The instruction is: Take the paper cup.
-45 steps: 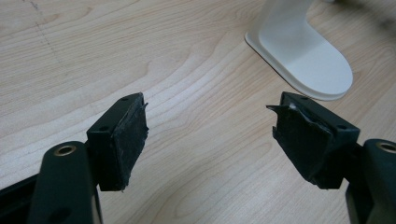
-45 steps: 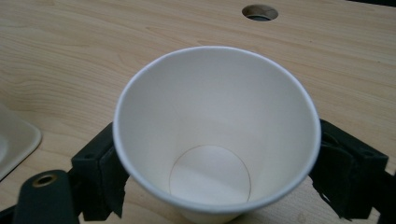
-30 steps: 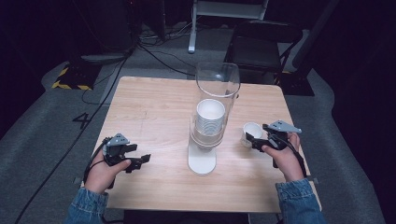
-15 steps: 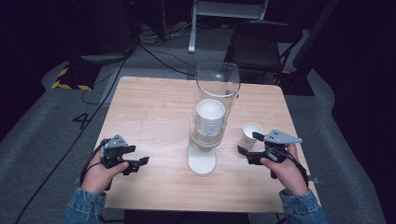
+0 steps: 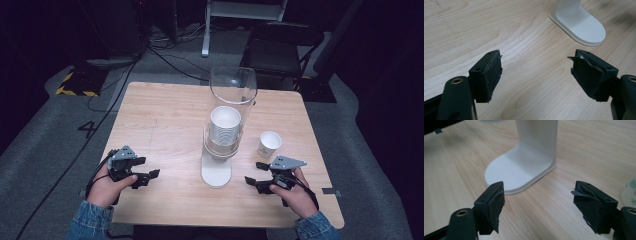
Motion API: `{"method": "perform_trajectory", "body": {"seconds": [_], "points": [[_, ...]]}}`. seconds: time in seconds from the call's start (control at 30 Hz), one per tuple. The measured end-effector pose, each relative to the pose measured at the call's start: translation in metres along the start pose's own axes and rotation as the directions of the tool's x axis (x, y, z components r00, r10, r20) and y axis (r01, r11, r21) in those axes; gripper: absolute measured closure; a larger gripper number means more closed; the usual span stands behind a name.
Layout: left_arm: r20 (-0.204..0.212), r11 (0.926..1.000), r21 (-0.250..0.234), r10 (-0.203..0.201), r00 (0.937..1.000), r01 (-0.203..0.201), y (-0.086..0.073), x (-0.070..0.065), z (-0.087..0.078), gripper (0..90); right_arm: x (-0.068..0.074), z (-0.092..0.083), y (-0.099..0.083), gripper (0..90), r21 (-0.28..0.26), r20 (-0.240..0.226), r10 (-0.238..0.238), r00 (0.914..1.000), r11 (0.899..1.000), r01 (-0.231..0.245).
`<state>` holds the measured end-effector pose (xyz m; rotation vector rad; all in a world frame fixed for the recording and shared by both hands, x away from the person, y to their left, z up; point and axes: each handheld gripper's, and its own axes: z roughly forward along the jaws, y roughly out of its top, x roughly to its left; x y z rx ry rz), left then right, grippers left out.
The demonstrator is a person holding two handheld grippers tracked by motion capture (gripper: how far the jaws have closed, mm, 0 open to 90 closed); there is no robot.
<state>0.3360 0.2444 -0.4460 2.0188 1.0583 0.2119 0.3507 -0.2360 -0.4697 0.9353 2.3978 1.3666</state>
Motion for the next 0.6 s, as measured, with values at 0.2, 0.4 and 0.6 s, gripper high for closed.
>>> {"method": "perform_trajectory", "body": {"seconds": [0.2, 0.4, 0.6], "points": [[-0.011, 0.9996, 0.022, -0.016, 0.9998, 0.016, -0.002, 0.000, 0.006, 24.6, 0.000, 0.018, -0.014, 26.9, 0.040, 0.050, -0.018, 0.9986, 0.999, 0.016], [-0.011, 0.9992, 0.038, -0.014, 0.9998, 0.015, -0.005, 0.001, 0.012, 24.6, -0.002, 0.023, -0.016, 22.5, 0.049, 0.087, -0.053, 0.9948, 0.998, 0.049], [-0.032, 0.9992, 0.039, -0.002, 0.9995, 0.003, -0.007, 0.002, 0.016, 24.7, -0.006, 0.027, -0.020, 21.4, 0.075, 0.105, -0.063, 0.9924, 0.996, 0.055]]}}
